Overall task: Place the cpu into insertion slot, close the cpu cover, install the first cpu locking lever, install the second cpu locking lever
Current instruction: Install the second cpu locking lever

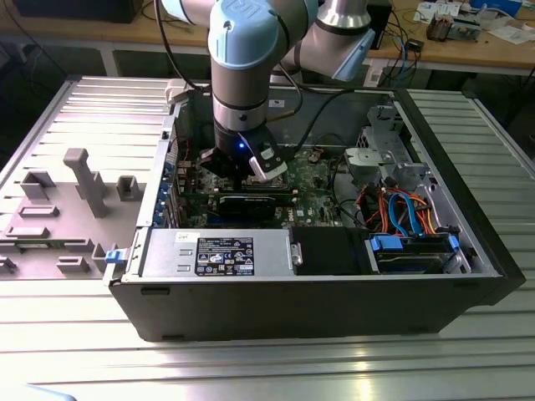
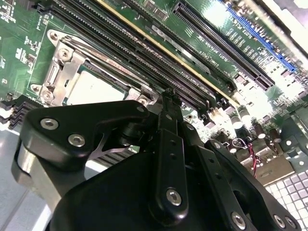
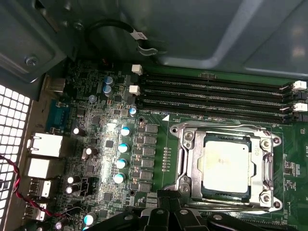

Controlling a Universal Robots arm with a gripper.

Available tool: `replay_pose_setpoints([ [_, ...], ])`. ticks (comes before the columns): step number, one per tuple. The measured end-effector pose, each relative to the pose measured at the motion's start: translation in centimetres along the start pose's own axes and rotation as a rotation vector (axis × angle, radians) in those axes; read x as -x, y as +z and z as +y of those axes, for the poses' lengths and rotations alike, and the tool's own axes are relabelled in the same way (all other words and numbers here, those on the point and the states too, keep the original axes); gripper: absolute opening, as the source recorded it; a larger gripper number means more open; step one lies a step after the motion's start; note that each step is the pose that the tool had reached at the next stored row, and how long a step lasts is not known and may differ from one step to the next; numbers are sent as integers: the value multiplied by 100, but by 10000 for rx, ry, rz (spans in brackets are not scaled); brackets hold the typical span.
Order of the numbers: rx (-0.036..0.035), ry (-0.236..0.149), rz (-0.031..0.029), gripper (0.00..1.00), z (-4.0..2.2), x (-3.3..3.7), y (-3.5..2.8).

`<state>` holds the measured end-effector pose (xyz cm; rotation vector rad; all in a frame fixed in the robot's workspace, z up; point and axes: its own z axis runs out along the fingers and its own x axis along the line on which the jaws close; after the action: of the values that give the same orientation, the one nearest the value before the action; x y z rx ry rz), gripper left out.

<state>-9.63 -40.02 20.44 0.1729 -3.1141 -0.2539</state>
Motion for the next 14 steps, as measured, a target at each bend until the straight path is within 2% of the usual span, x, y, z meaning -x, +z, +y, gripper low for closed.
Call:
replay_pose_setpoints([
  [2, 92, -3, -12, 11, 0, 1, 7],
  [6, 115, -3, -15, 11, -1, 0, 12],
  [8, 227, -8, -37, 11, -6, 3, 49],
  [9, 247, -8, -32, 11, -6, 2, 52],
  [12, 244, -6, -30, 11, -6, 1, 50],
  [14, 183, -5, -24, 11, -3, 1, 33],
])
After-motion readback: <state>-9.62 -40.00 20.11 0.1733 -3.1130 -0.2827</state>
